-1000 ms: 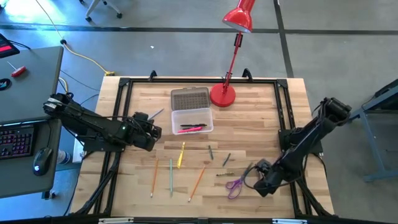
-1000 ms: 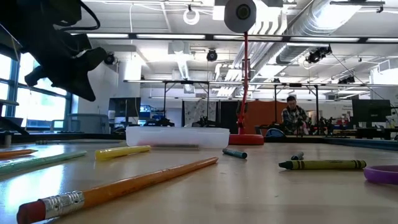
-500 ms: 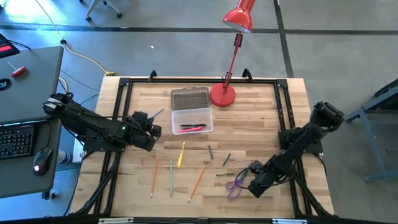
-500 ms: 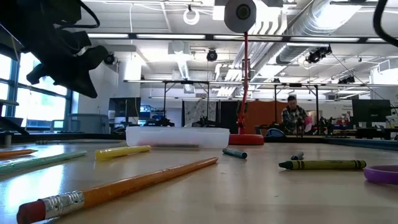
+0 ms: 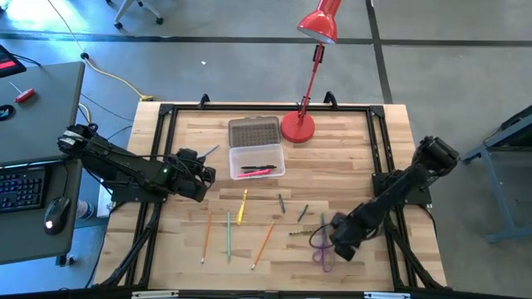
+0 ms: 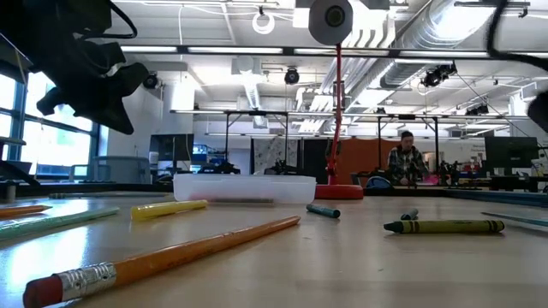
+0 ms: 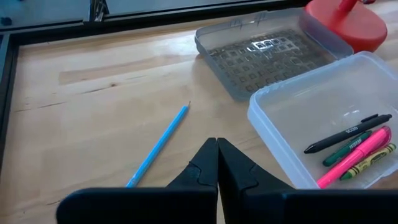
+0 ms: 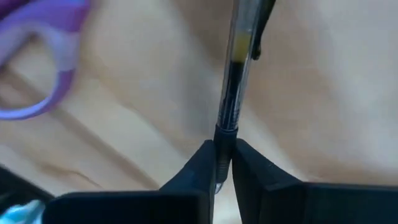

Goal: Pick & place school supplies into a supply box
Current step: Put the black pen into the black supply box

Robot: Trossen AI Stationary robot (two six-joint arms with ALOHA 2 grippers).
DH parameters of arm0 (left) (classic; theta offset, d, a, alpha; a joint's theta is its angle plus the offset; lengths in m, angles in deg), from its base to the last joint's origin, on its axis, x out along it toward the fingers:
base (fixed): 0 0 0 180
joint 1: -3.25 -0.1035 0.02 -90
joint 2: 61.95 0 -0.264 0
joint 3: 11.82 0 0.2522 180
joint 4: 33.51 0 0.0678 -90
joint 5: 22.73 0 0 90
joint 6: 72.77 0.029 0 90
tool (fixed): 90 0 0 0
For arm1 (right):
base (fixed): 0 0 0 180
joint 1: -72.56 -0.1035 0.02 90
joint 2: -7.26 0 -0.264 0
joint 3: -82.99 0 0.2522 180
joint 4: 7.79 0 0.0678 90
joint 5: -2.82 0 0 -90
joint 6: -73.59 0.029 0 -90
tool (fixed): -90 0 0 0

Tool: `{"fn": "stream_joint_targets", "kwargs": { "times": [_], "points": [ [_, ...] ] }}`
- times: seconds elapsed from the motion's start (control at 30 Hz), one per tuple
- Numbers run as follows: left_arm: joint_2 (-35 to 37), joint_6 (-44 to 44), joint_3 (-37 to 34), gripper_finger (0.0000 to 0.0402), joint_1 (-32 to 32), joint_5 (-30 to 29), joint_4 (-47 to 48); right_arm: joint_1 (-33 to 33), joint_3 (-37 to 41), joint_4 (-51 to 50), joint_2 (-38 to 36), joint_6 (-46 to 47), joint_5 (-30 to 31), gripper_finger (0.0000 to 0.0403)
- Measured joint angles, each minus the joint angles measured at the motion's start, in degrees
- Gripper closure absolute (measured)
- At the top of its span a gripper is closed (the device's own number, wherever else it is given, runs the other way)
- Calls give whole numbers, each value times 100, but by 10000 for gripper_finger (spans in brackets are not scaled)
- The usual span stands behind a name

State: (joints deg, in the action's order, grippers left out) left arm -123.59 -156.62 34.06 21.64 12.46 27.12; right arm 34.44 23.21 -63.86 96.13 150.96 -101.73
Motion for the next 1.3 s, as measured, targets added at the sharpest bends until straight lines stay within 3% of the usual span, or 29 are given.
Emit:
{"fn": "stream_joint_targets", "kwargs": {
  "times": [0.1,0.2,0.3,0.37,0.6,0.97,1.1,1.3],
  "points": [
    [2,0,0,371,0,-34,0,305,-325,-801,-274,-635,475,396],
    [2,1,0,371,0,-122,-1,754,-588,-1199,-495,-1841,1512,392],
    [2,29,0,371,0,-388,-23,1348,-722,-864,-570,-3671,2703,386],
    [2,164,7,371,0,-565,-107,1874,-746,-319,-512,-4606,3095,387],
    [4,897,175,371,0,-642,-374,3589,-804,2297,129,-7617,2750,393],
    [4,1359,238,371,0,-616,-345,4535,-2870,1639,1730,-9466,2547,393],
    [4,1360,238,371,0,-621,-343,4698,-3574,1053,2434,-9590,2217,393],
    [4,1360,238,371,0,-555,-339,4841,-4361,366,3219,-9630,2318,390]
  ]
}}
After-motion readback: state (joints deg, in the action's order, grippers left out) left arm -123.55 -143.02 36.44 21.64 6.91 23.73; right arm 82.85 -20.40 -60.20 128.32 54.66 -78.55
